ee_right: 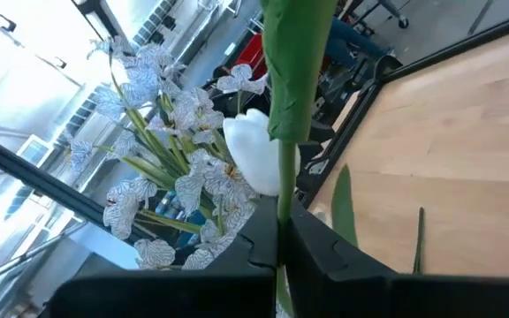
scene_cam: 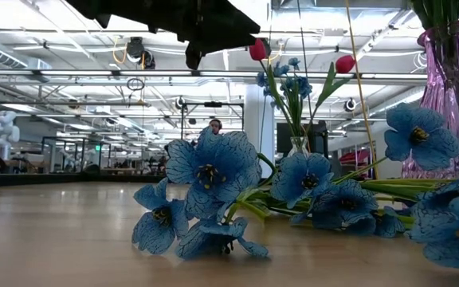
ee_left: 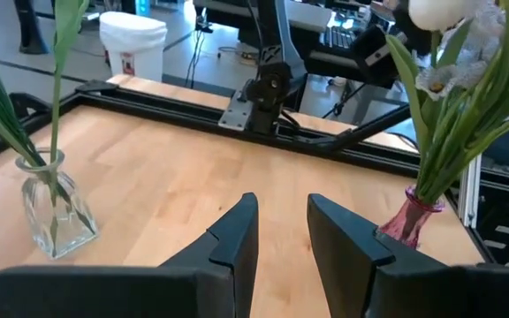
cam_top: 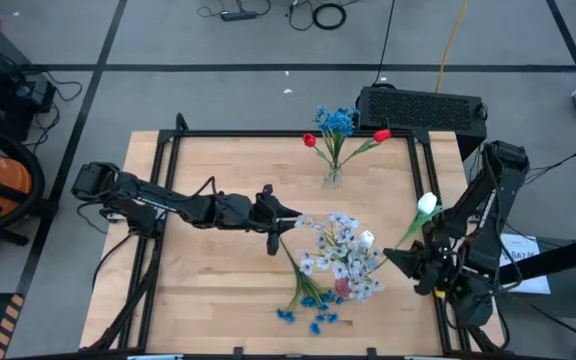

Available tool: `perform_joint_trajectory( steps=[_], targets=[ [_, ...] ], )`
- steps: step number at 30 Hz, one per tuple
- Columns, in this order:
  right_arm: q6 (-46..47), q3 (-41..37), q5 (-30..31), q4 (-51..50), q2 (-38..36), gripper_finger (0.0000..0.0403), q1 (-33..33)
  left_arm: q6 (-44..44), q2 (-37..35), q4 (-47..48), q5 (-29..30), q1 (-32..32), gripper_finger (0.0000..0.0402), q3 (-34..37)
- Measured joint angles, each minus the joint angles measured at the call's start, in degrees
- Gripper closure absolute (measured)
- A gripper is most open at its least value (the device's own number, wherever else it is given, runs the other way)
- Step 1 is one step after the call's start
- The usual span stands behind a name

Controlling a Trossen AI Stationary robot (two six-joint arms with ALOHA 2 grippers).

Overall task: Sort flowers into vase by color
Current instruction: Put the white flower into the violet transparent vase

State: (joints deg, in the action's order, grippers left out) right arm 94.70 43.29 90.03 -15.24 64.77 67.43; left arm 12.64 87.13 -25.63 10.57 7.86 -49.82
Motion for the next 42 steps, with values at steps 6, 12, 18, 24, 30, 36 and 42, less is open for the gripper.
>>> perform_joint_trajectory(
  steps=[6,12,18,24,30,36,42],
  targets=[
    [-7.1,0.0,0.2,7.0,2.7,0.0402,-2.1,0.0,0.0,0.8,0.0,0.0,0.0295,0.0],
    [-9.9,0.0,0.0,7.5,4.8,0.0402,-4.4,0.0,0.0,0.8,0.0,0.0,0.0295,0.0],
    [-12.0,0.0,-0.1,8.6,4.8,0.0402,-4.5,0.0,0.0,0.8,0.0,0.0,0.0295,0.0],
    [-18.6,0.4,-0.2,11.2,4.6,0.0402,-4.4,0.0,0.0,0.5,-3.5,0.0,0.0295,0.0],
    [-26.1,2.4,-2.3,11.2,4.3,0.0402,-4.0,0.1,0.0,0.4,-3.7,2.0,0.0295,0.0],
    [-30.7,4.1,-5.4,11.2,4.2,0.0403,-2.7,0.2,1.1,-1.9,-1.1,7.0,0.0295,-0.9],
    [-31.6,4.2,-6.4,11.1,4.2,0.0403,-0.8,0.4,10.9,-2.6,3.5,12.2,0.0295,-9.3]
  ],
)
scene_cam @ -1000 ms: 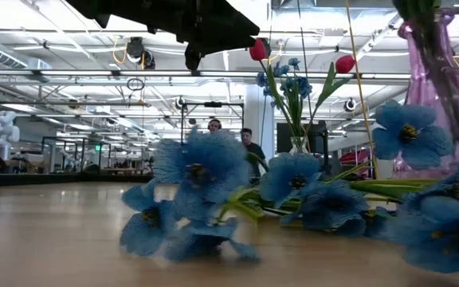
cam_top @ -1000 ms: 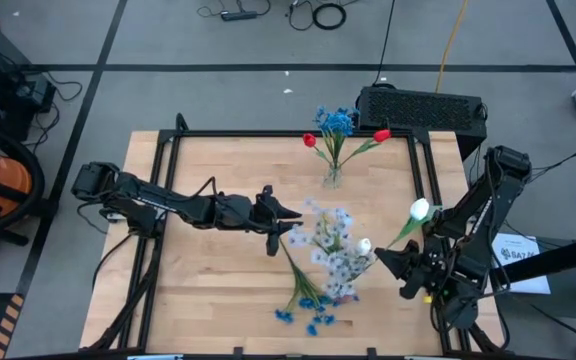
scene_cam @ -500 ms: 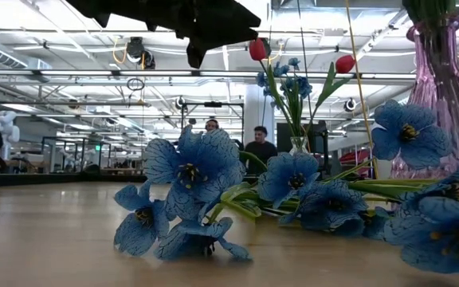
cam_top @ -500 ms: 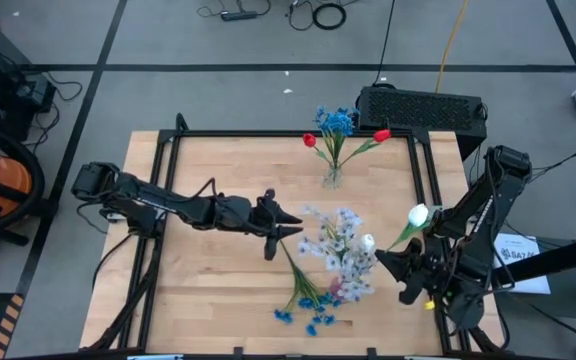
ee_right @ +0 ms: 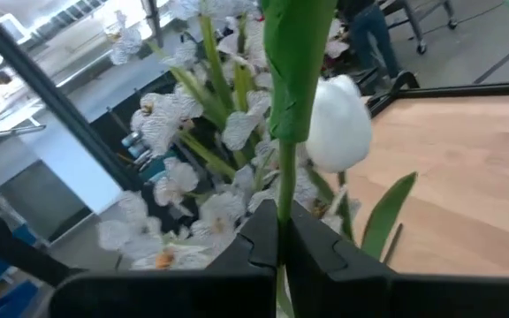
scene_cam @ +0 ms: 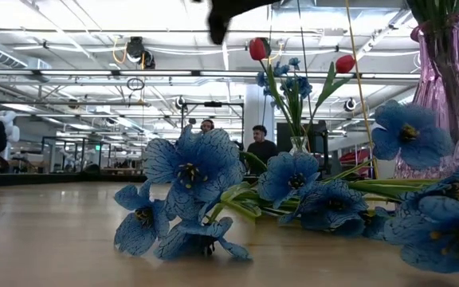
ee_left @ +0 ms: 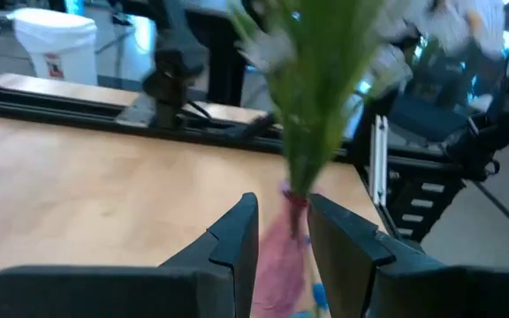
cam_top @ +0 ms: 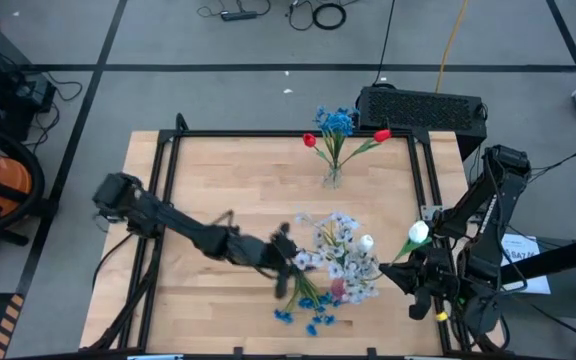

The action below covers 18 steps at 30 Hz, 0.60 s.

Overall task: Sort flowers into vase by color
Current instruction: Put the white flower into the violet transparent vase

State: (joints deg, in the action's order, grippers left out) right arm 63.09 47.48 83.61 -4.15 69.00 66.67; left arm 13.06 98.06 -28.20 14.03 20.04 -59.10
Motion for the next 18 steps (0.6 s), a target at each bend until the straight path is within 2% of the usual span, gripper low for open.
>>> perform_joint_trajectory(
  steps=[6,13,18],
  targets=[
    [-1.3,0.0,-0.1,0.1,0.0,0.0403,1.4,0.0,10.9,0.2,0.6,1.2,0.0295,-10.5],
    [-2.4,0.0,-0.9,0.3,0.0,0.0403,1.8,2.1,15.5,0.8,-3.6,0.5,0.0293,-17.4],
    [-2.5,0.0,-1.3,0.4,0.0,0.0403,1.8,3.3,15.9,2.6,-6.1,-0.7,0.0269,-18.3]
  ],
)
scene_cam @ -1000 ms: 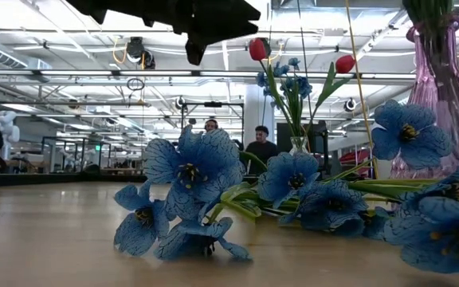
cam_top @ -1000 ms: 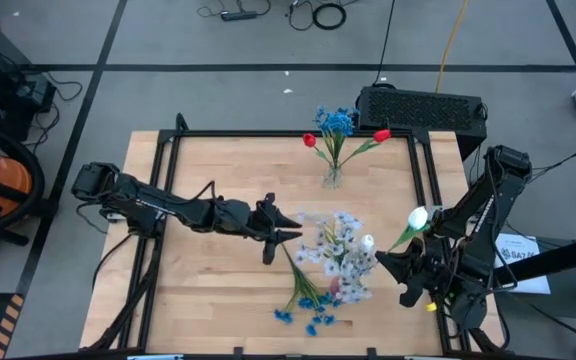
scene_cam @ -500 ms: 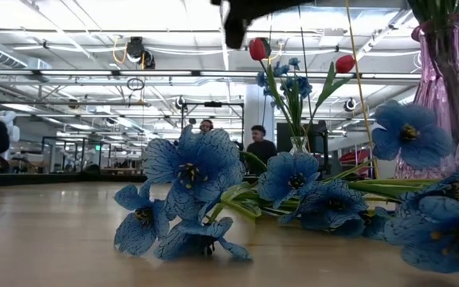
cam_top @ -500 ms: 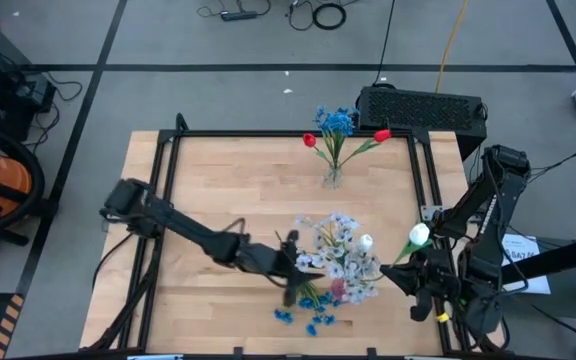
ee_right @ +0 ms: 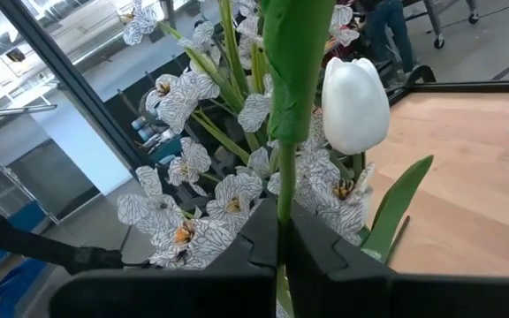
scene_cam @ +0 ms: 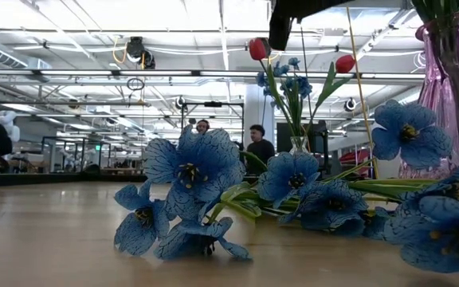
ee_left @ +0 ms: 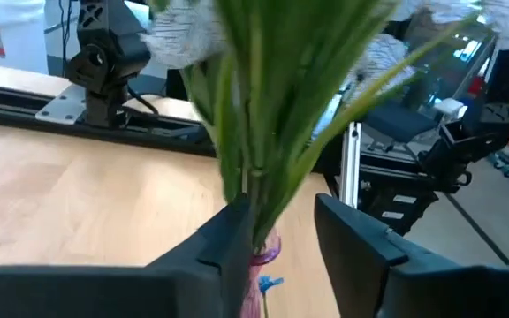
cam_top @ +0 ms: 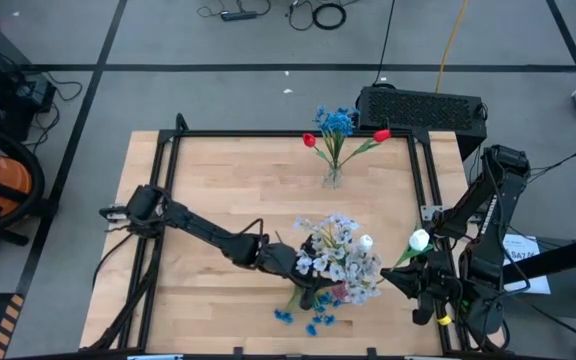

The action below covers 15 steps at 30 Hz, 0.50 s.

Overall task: Sort flowers into vase by color
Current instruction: Put the white flower into the violet transparent vase

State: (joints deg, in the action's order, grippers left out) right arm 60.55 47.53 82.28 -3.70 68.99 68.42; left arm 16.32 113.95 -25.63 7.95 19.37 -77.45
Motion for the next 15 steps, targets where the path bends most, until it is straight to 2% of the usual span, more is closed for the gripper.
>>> perform_joint_trajectory(
  steps=[8,15],
  targets=[
    [0.1,0.0,-0.2,0.1,0.0,0.0403,0.0,1.1,0.0,1.8,-6.0,-1.0,0.0190,0.0],
    [0.2,0.0,-0.2,0.1,0.0,0.0403,-0.1,0.8,0.1,2.4,1.5,-1.0,0.0180,0.0]
  ],
)
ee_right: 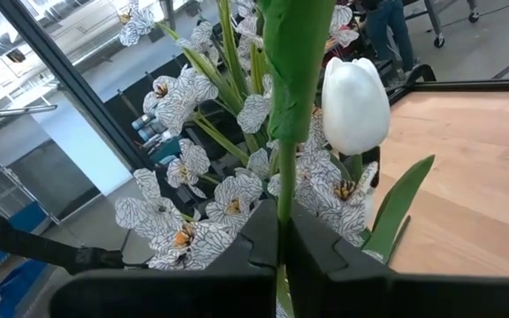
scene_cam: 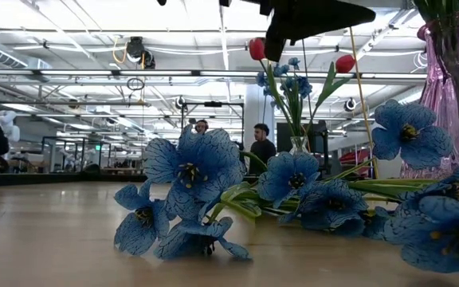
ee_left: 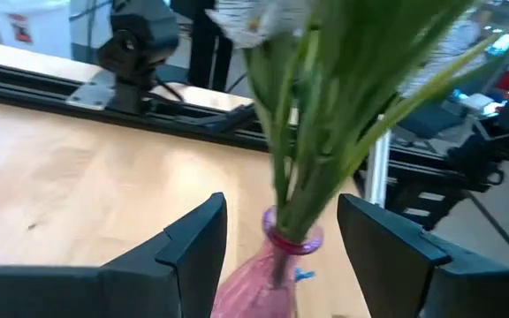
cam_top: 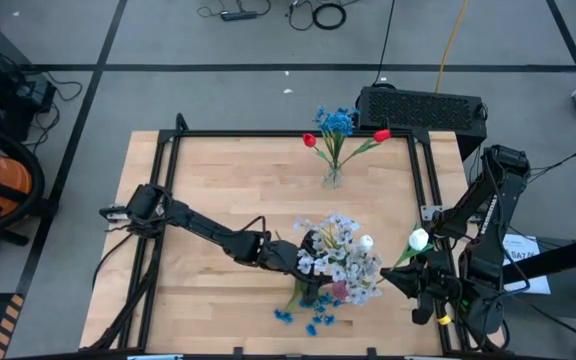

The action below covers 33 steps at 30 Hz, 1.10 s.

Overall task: Sort flowers into vase by color
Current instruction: Put the white flower into the violet transparent vase

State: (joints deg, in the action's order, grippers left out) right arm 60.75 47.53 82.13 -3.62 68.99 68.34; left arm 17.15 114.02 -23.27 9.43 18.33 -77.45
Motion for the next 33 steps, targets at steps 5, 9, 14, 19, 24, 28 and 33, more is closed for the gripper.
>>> perform_joint_trajectory(
  steps=[5,9,14,19,24,28,33],
  targets=[
    [-0.1,0.0,0.0,0.0,0.0,0.0403,0.0,-1.3,0.0,0.3,2.1,0.1,0.0180,0.0],
    [-0.2,0.0,0.0,0.0,0.0,0.0403,0.0,-1.1,0.0,0.3,1.5,0.1,0.0180,0.0],
    [-0.5,0.0,0.0,0.0,0.0,0.0403,0.0,-1.1,0.0,0.3,1.5,0.1,0.0180,0.0],
    [-1.1,0.0,0.3,-0.1,0.0,0.0403,-0.1,-1.0,1.6,-2.5,1.3,0.3,0.0180,0.0],
    [-1.4,0.0,0.3,0.0,0.0,0.0403,-0.5,-0.9,4.4,-5.5,1.2,0.7,0.0180,-0.8],
    [-1.4,0.0,0.2,0.0,0.0,0.0403,-0.8,-1.0,4.2,-6.2,1.2,0.7,0.0180,-0.8],
    [-1.5,0.0,0.1,0.0,0.0,0.0403,-0.9,-1.0,4.7,-6.4,1.3,0.7,0.0180,-0.8]
  ],
)
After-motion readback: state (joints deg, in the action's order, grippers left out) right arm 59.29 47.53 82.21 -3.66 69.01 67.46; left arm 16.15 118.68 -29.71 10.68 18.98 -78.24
